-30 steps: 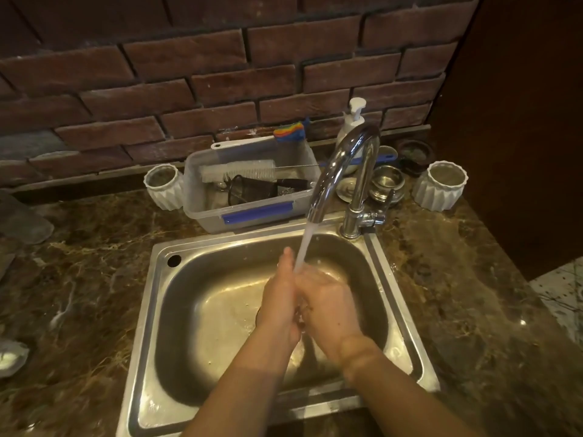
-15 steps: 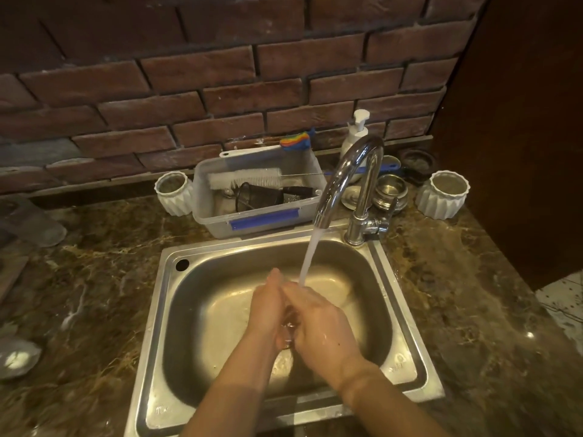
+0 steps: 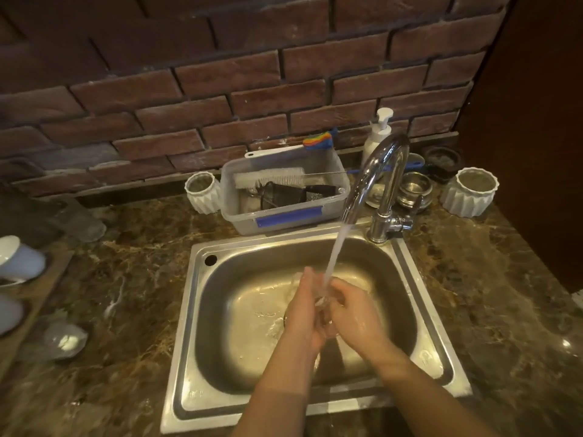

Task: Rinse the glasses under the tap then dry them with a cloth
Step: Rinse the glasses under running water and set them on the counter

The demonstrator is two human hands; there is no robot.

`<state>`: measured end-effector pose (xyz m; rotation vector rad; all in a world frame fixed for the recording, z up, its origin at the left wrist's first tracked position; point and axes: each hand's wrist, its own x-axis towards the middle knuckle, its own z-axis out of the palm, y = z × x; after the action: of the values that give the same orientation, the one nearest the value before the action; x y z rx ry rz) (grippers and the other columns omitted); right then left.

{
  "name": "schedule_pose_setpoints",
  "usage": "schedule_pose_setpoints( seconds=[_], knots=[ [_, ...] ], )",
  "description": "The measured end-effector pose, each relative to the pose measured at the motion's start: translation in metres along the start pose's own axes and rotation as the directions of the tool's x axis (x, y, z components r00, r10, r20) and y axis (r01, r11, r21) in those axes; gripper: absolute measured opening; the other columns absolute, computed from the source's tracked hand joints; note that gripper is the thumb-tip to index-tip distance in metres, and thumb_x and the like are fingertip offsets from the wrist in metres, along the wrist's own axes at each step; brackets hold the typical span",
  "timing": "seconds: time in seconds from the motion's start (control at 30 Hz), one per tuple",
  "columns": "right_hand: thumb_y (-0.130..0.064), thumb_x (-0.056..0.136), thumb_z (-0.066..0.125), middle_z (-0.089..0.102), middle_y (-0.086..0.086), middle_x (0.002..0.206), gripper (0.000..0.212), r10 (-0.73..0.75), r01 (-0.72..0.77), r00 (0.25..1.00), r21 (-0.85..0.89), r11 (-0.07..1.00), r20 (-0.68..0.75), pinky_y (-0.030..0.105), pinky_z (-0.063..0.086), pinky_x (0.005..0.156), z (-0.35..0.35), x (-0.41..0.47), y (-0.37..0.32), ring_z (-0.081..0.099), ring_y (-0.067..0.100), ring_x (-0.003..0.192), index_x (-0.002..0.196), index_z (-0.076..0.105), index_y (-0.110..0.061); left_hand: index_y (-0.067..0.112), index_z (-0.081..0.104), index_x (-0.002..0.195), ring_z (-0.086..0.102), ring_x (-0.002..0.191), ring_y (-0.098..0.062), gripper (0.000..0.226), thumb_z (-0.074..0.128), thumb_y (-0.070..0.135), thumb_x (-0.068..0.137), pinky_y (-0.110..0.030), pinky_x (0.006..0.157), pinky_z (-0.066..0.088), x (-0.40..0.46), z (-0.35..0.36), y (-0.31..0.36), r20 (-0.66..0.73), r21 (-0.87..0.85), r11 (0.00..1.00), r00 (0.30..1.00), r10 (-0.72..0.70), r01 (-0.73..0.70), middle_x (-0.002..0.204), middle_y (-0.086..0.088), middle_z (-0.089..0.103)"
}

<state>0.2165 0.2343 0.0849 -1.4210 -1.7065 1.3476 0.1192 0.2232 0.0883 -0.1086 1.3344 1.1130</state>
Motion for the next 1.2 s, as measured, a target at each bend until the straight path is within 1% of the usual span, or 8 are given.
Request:
schedule_pose_setpoints(
  seconds=[0.23,0.6,0.7,0.77,0.83,0.93,1.1,1.2],
  knots=[
    [0.01,0.089,0.051,0.06,-0.023,0.136,0.067,-0.298,0.304,0.953,-0.179,0.936,0.062,0.005,0.03,0.11,-0.008,-0.023,-0.02,0.046,-0.012,0.131,0.132,0.064,-0.039,0.007,0.072,0.102,0.07,0.074,-0.022,0.034,0.068,0.041,0.096,-0.036,0.067,0.056,0.01,-0.001,0.012,0.06,-0.071,0.995,0.995,0.075,-0.071,0.08,-0.009,0.074],
    [-0.04,0.097,0.062,0.066,-0.024,0.1,0.024,-0.161,0.15,0.987,-0.244,0.958,-0.026,0.029,0.05,0.103,0.002,0.001,0.008,0.069,0.006,0.089,0.118,0.067,-0.049,0.011,0.076,0.123,0.073,0.092,-0.023,0.067,0.082,0.058,0.075,-0.034,0.078,0.057,-0.001,0.0,-0.021,0.17,-0.221,0.975,0.984,0.046,-0.008,0.094,-0.009,0.074],
    [-0.034,0.095,0.06,0.064,0.007,0.106,0.031,0.046,0.136,0.974,-0.737,0.663,0.222,0.044,0.034,0.113,0.02,0.0,0.011,0.061,0.032,0.102,0.118,0.064,-0.013,0.022,0.075,0.122,0.07,0.108,-0.026,0.069,0.068,0.076,0.079,-0.041,0.084,0.058,-0.002,0.008,-0.029,0.134,-0.088,0.996,0.991,0.011,0.0,0.107,-0.01,0.076],
    [-0.028,0.096,0.058,0.064,0.022,0.098,0.029,0.24,0.37,0.886,-0.916,0.155,0.398,0.044,0.033,0.11,0.017,-0.011,-0.017,0.057,0.041,0.101,0.107,0.064,-0.001,0.021,0.075,0.118,0.071,0.109,-0.03,0.066,0.05,0.076,0.091,-0.046,0.093,0.058,0.001,0.01,-0.024,0.055,-0.001,0.997,0.996,0.075,-0.075,0.109,-0.016,0.076],
    [-0.023,0.098,0.052,0.067,0.014,0.11,0.031,-0.152,0.383,0.923,-0.818,0.429,0.353,0.017,0.033,0.104,0.016,-0.005,-0.021,0.058,0.028,0.109,0.121,0.065,-0.008,0.016,0.072,0.124,0.069,0.102,-0.031,0.061,0.046,0.065,0.099,-0.05,0.103,0.05,0.0,0.01,-0.016,0.032,-0.068,0.995,0.996,0.079,-0.077,0.104,-0.017,0.074],
    [-0.008,0.101,0.049,0.063,-0.004,0.134,0.041,-0.152,0.181,0.98,-0.273,0.945,0.126,0.005,0.034,0.101,-0.009,-0.003,-0.029,0.056,0.009,0.124,0.137,0.062,-0.021,0.016,0.074,0.123,0.07,0.109,-0.034,0.059,0.054,0.065,0.095,-0.048,0.101,0.051,0.002,0.006,-0.006,0.074,-0.129,0.99,0.994,0.075,-0.065,0.106,-0.014,0.075],
    [-0.016,0.102,0.049,0.066,-0.007,0.08,0.031,0.118,-0.092,0.988,-0.24,0.967,0.099,0.015,0.052,0.055,-0.013,0.009,-0.032,0.066,0.004,0.067,0.078,0.059,-0.034,0.013,0.075,0.115,0.07,0.071,-0.022,0.045,0.067,0.051,0.093,-0.032,0.056,0.054,-0.004,0.005,-0.007,0.081,-0.038,0.982,0.979,0.187,-0.185,0.079,-0.013,0.071],
    [-0.034,0.102,0.055,0.066,-0.007,0.077,0.02,0.068,-0.056,0.998,-0.406,0.912,0.015,0.017,0.047,0.056,-0.018,0.019,-0.036,0.065,0.009,0.067,0.09,0.07,-0.028,0.015,0.069,0.119,0.068,0.081,-0.029,0.041,0.069,0.046,0.093,-0.035,0.063,0.051,-0.008,0.009,-0.008,0.022,-0.062,0.954,0.956,0.294,-0.292,0.091,-0.011,0.075]
  ],
)
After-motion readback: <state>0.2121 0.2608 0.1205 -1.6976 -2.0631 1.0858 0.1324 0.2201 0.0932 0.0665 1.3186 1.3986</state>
